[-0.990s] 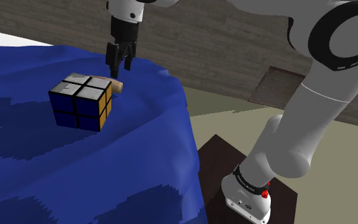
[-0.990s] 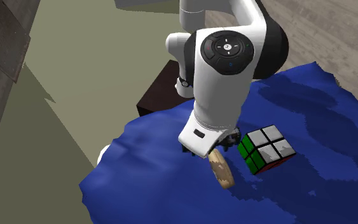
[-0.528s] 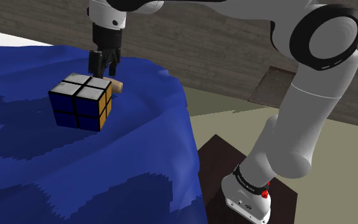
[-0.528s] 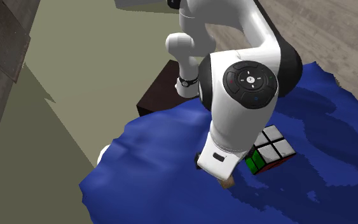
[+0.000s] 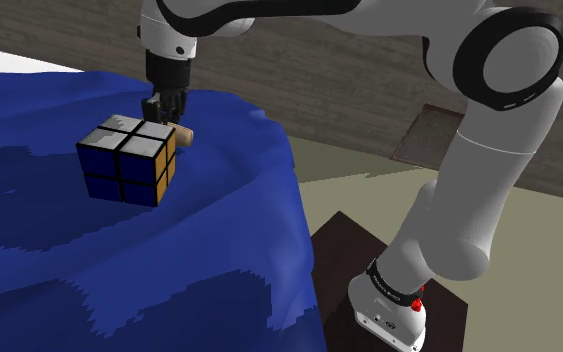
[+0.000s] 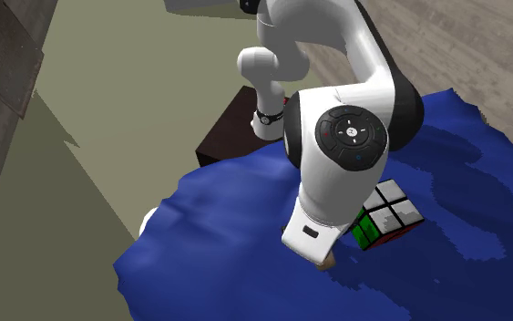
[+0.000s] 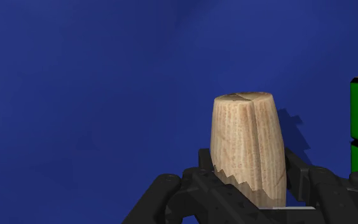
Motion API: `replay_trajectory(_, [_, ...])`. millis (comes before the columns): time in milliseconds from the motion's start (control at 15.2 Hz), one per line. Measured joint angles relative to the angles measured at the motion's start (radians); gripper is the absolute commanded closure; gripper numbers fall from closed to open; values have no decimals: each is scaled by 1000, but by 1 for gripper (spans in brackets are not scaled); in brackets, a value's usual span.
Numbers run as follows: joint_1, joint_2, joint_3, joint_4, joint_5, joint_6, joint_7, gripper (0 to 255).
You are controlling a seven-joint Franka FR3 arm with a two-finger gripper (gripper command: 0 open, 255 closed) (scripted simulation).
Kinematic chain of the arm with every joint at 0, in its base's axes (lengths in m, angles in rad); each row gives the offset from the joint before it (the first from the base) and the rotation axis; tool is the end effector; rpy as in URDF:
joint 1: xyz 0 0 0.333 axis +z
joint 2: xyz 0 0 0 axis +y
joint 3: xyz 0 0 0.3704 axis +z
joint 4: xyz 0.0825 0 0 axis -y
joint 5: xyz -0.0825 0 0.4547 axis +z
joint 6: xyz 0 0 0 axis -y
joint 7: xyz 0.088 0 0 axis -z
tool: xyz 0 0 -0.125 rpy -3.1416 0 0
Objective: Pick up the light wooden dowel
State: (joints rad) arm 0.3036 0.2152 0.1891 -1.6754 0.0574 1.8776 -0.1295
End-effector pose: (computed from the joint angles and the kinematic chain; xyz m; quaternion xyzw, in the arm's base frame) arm 0.6213 0.3291 0.4893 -0.9542 -0.2954 0.0132 0.0458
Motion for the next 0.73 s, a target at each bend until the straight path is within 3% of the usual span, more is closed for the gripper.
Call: replay_trajectory(726, [-1, -6, 0, 31, 1, -36, 1, 255])
